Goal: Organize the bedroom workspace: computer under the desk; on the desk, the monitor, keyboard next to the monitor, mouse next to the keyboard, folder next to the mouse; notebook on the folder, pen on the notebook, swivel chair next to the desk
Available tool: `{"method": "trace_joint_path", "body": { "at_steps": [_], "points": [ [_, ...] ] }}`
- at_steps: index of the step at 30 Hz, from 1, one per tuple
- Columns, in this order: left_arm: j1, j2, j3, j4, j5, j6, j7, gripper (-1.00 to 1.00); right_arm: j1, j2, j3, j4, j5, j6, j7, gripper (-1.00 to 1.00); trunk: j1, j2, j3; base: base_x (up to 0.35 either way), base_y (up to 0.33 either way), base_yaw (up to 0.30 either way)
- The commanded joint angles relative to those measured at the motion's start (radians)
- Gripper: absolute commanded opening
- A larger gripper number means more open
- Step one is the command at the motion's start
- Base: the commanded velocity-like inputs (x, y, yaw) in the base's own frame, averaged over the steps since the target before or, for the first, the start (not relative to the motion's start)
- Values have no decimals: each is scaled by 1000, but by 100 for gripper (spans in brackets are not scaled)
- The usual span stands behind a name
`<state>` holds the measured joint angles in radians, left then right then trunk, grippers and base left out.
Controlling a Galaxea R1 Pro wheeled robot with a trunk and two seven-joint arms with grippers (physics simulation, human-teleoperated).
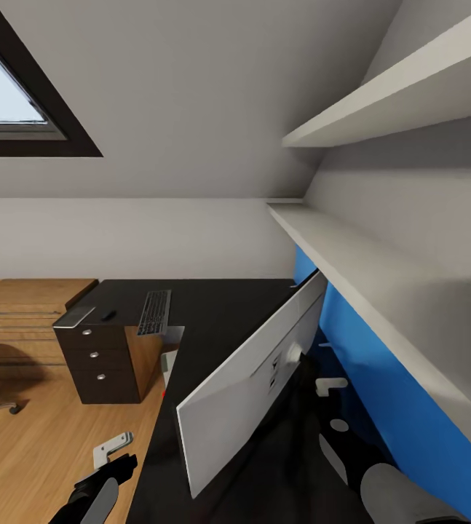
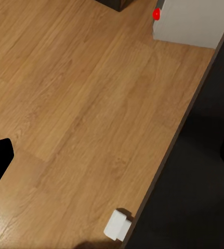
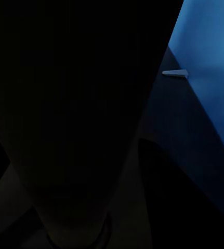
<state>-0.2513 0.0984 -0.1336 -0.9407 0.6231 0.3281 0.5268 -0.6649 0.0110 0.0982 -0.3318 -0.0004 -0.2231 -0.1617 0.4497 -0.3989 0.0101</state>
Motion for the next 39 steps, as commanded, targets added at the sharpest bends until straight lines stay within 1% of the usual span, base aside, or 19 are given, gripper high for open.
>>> {"method": "trace_joint_path", "body": {
  "at_steps": [1, 8, 9, 25, 39],
  "points": [
    [0, 1, -4, -1, 7, 2, 9, 100, -1, 0, 8, -1, 2, -2, -10, -100, 0, -1, 0, 0, 0, 0],
    [0, 1, -4, -1, 7, 2, 9, 100, -2, 0, 9, -1, 2, -2, -10, -100, 0, -1, 0, 0, 0, 0],
    [0, 1, -4, -1, 7, 2, 9, 100, -2, 0, 9, -1, 2, -2, -10, 100, 0, -1, 0, 0, 0, 0],
    [0, 1, -4, -1, 7, 2, 8, 100, -2, 0, 11, -3, 2, -4, -10, 100, 0, -1, 0, -9, 4, 0],
    [0, 4, -3, -1, 8, 2, 7, 100, -2, 0, 11, -1, 2, -4, -10, 100, 0, -1, 0, -271, 125, 0]
  ]
}}
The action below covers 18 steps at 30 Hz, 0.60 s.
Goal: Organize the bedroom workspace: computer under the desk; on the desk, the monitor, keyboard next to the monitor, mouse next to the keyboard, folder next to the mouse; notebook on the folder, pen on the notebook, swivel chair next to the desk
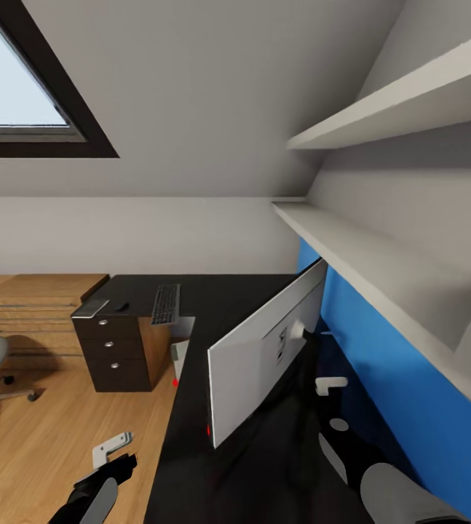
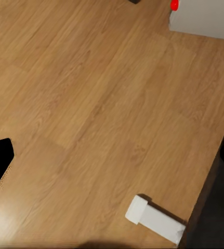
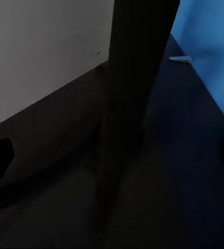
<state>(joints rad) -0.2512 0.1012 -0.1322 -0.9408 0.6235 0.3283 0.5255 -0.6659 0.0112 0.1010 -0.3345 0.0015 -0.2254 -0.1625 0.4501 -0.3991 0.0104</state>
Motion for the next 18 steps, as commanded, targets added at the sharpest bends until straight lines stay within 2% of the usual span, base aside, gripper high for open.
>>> {"method": "trace_joint_path", "body": {
  "at_steps": [1, 18],
  "points": [
    [0, 3, -4, -1, 8, 2, 8, 100, -1, 0, 8, 1, 0, -2, -9, 100, 0, -1, -1, -297, 191, 0],
    [0, 6, -3, -1, 10, 3, 8, 100, 0, 0, 8, -47, 0, -7, -11, 100, 0, -1, -1, -250, 253, 0]
  ]
}}
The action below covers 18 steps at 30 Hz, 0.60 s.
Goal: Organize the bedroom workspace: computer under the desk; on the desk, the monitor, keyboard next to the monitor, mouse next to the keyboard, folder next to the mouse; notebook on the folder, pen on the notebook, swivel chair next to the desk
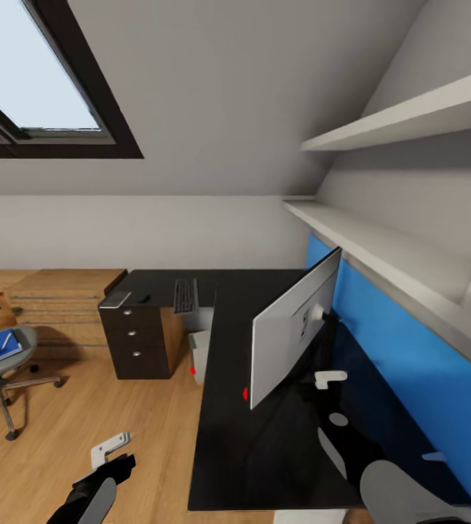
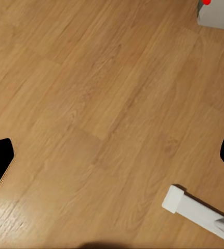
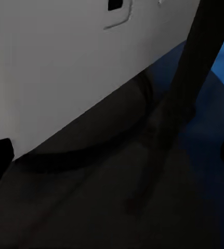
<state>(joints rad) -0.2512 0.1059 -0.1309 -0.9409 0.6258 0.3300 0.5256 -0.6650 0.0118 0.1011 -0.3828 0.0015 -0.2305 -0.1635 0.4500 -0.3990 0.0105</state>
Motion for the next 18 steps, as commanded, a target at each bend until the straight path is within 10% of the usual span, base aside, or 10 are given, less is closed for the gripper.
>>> {"method": "trace_joint_path", "body": {
  "at_steps": [1, 18],
  "points": [
    [0, 1, -4, -1, 8, 1, 8, 100, 0, 0, 8, -5, 0, -2, -10, 100, 0, -1, -1, -229, 271, 0],
    [0, 2, 45, 15, 9, 3, 10, 100, 153, 1, 5, -356, -3, 0, -81, 100, 0, -1, -1, -224, 272, 0]
  ]
}}
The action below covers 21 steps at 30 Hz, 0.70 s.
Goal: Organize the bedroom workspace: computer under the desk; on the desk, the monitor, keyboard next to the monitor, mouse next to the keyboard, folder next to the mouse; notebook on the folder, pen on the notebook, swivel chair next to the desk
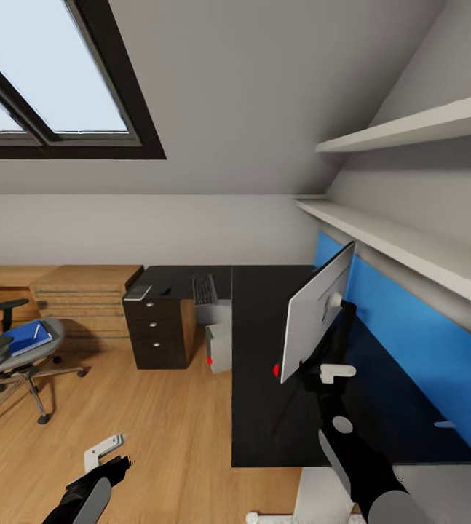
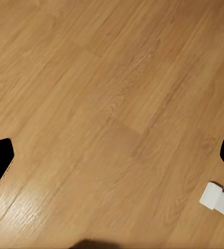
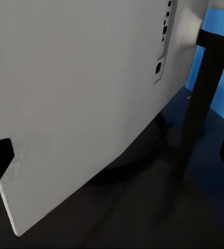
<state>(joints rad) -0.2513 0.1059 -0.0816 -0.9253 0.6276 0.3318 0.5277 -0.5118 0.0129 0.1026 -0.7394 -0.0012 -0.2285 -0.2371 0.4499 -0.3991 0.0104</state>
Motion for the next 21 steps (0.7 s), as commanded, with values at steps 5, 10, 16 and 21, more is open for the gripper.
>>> {"method": "trace_joint_path", "body": {
  "at_steps": [5, 10, 16, 21],
  "points": [
    [0, 1, -4, 9, 7, 1, 9, 100, 51, 1, 3, -101, 0, 43, -12, 100, 0, -1, -1, -171, 194, 0],
    [0, 0, -6, 32, 4, -1, 9, 100, 99, 5, 5, -208, -3, 137, -38, 100, 0, -1, -1, -49, 54, 0],
    [0, -1, -7, 48, 2, -9, 8, 100, 157, 27, 4, -393, -27, 320, -174, 100, 0, -1, -1, -12, 14, 0],
    [0, 0, -8, 95, 1, -27, 8, 100, 204, 34, 5, -510, -72, 382, -250, 100, 0, -1, -1, -3, 3, 0]
  ]
}}
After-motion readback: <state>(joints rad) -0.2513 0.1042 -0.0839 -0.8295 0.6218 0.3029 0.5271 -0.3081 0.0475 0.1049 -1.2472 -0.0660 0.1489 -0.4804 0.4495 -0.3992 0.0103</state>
